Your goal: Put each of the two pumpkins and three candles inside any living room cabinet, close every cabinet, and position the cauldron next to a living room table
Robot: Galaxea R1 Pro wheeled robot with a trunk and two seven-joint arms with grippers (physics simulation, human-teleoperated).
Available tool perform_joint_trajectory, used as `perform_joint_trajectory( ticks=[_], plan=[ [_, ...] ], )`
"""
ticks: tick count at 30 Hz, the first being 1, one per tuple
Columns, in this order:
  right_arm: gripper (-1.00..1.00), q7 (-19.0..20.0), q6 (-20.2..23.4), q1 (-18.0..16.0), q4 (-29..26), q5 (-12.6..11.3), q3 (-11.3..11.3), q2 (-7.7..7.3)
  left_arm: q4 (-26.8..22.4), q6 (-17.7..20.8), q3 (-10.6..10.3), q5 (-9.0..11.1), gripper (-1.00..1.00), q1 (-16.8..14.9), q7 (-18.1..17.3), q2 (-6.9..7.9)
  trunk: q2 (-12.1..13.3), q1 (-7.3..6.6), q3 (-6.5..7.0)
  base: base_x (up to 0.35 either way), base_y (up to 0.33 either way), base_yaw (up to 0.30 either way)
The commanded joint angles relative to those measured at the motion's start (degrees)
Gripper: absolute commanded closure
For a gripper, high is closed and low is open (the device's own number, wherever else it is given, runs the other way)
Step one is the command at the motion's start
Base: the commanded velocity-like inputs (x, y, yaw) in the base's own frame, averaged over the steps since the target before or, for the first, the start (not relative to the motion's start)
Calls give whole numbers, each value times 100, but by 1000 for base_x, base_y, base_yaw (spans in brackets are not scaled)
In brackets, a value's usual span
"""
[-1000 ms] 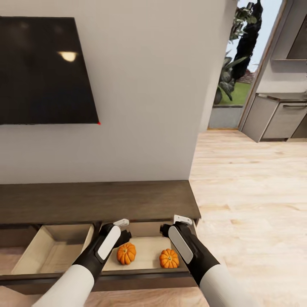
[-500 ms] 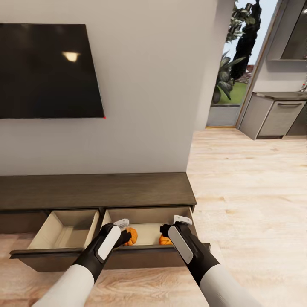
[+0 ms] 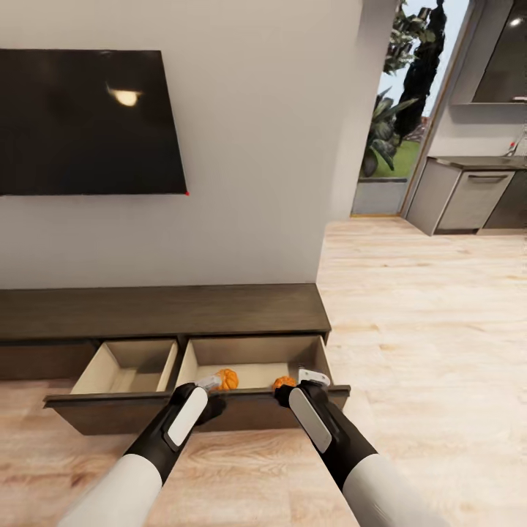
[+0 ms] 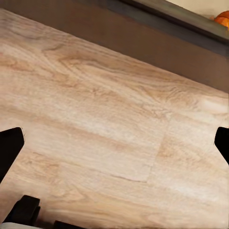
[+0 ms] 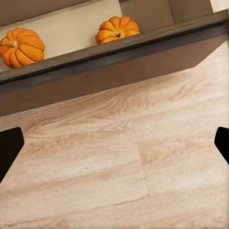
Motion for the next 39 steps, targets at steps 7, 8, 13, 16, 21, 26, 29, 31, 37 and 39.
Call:
perform_joint_trajectory(
  ticks=[7,8,13,16,21,26,29,31,37,39],
  plan=[
    [-100,0,0,0,0,0,0,0,0,-6,3,-3,-100,0,0,0,-120,66,-54,-327,0,0],
    [-100,0,0,0,-1,0,0,0,0,-7,4,-3,-100,0,0,-1,-160,88,-72,-327,0,0],
    [-100,0,0,0,1,0,0,0,0,-9,0,-3,-100,1,0,1,-361,198,-162,-326,0,0],
    [-100,0,0,0,0,0,0,0,0,-9,4,-4,-100,0,0,0,-481,264,-215,-172,0,0],
    [-100,0,-19,0,1,0,0,0,-17,-9,4,-3,-100,0,0,-2,-682,373,-305,-33,0,0],
    [-100,0,-46,0,9,12,12,0,-91,-9,-4,-5,-100,7,0,-5,-882,483,-395,-4,0,0],
    [-100,0,-52,0,9,21,17,0,-103,-35,-10,-9,-100,9,-12,-2,-1003,549,-449,0,0,0],
    [-100,4,-52,0,10,23,17,0,-104,-44,-13,-12,-100,9,-19,3,-1083,593,-485,0,0,0],
    [-100,9,-53,0,17,34,18,0,-105,-66,-60,-48,-100,9,-41,11,-1324,725,-592,0,0,0],
    [-100,19,-53,0,18,34,18,0,-105,-76,-67,-54,-100,9,-48,14,-1404,769,-628,0,0,0]
  ],
)
